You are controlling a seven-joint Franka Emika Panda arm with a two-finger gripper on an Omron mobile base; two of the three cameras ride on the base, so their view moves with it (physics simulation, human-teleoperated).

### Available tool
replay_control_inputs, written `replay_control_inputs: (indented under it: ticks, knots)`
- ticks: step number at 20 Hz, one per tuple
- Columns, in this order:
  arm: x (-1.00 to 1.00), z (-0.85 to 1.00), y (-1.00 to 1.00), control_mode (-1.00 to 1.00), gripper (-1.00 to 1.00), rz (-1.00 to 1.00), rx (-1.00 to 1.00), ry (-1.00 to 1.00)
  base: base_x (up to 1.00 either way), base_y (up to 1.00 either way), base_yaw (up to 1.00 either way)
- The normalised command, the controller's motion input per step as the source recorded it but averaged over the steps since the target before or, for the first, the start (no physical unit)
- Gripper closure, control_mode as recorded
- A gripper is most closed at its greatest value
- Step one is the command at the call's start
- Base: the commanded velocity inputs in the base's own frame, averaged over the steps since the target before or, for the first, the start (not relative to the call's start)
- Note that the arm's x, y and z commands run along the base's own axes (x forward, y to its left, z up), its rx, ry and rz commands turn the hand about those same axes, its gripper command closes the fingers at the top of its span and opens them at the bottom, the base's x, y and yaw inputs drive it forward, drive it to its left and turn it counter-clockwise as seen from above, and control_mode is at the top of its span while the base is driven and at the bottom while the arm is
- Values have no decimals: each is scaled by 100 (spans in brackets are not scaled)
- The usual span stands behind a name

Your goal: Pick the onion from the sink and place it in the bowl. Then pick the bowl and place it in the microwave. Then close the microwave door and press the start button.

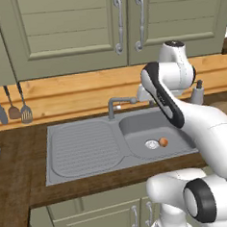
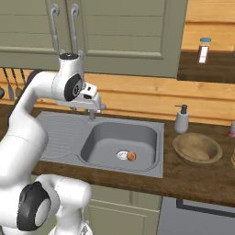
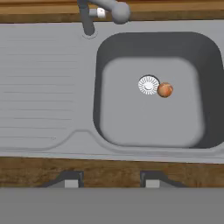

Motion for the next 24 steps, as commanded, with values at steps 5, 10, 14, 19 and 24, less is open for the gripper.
replay_control_inputs:
  ticks: [5,10,14,19,24]
  knots:
    - [-79,-4,-12,-100,-100,0,0,-12,0,0,0]
    - [-81,-46,-25,-100,-100,0,0,0,0,0,0]
    - [-9,-66,-62,-100,-100,0,2,6,0,0,0]
    - [17,-51,-73,-100,-100,0,2,8,0,0,0]
    - [62,-45,-30,-100,-100,-8,0,7,0,0,0]
